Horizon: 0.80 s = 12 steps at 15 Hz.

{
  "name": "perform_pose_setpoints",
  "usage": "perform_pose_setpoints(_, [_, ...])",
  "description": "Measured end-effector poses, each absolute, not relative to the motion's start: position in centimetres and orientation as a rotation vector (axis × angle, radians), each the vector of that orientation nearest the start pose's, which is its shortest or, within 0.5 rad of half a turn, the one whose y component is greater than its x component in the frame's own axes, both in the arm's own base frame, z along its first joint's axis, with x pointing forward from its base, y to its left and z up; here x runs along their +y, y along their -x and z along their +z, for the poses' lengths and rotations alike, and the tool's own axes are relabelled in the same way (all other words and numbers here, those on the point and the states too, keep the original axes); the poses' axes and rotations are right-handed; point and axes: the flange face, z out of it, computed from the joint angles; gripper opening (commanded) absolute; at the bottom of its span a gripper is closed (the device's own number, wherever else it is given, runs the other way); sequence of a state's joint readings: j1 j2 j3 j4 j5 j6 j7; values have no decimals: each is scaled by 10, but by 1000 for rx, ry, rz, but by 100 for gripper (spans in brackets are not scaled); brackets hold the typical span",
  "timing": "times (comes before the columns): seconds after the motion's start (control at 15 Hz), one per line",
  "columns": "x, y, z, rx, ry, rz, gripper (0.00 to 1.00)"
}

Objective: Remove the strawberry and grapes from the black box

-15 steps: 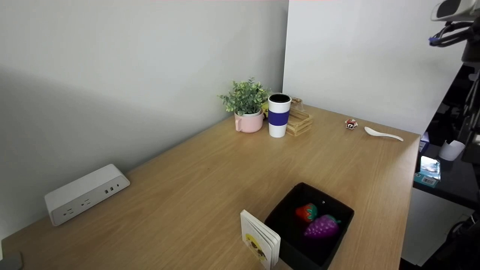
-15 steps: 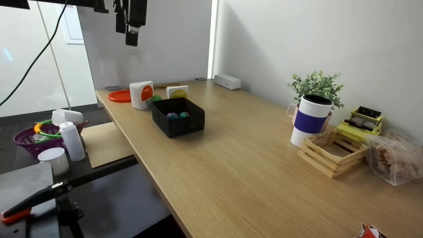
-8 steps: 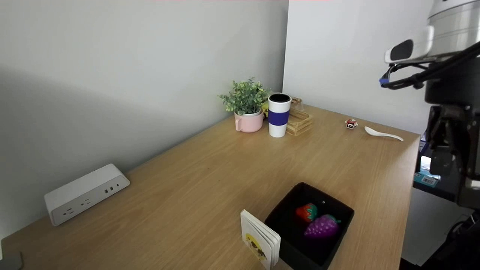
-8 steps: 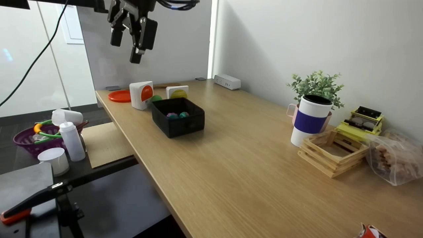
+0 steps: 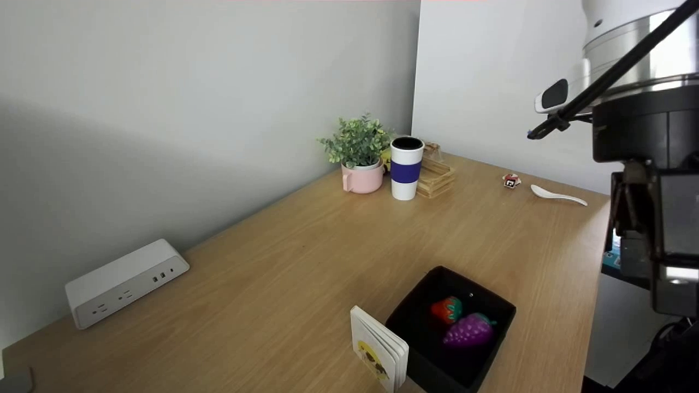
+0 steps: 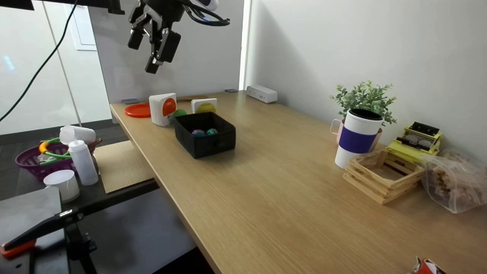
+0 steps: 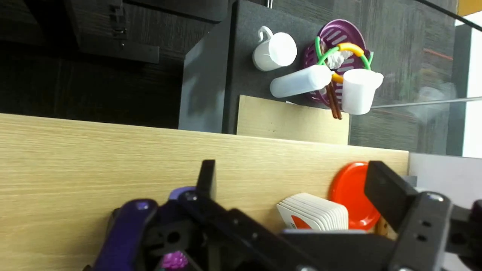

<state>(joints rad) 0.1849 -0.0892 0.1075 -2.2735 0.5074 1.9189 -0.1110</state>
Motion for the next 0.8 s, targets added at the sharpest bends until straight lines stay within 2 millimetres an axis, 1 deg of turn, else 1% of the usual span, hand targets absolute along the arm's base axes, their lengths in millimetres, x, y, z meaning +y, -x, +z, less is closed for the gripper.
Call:
perform_pose_setpoints(0.2, [166, -446, 375, -310, 2749, 436, 100])
perform_pose_setpoints(0.4, [159, -443, 370, -452, 2854, 547, 100])
perform_pose_setpoints(0.6, [156, -443, 374, -594, 2940, 680, 100])
perform_pose_setpoints(0.8, [159, -449, 385, -753, 3040, 760, 100])
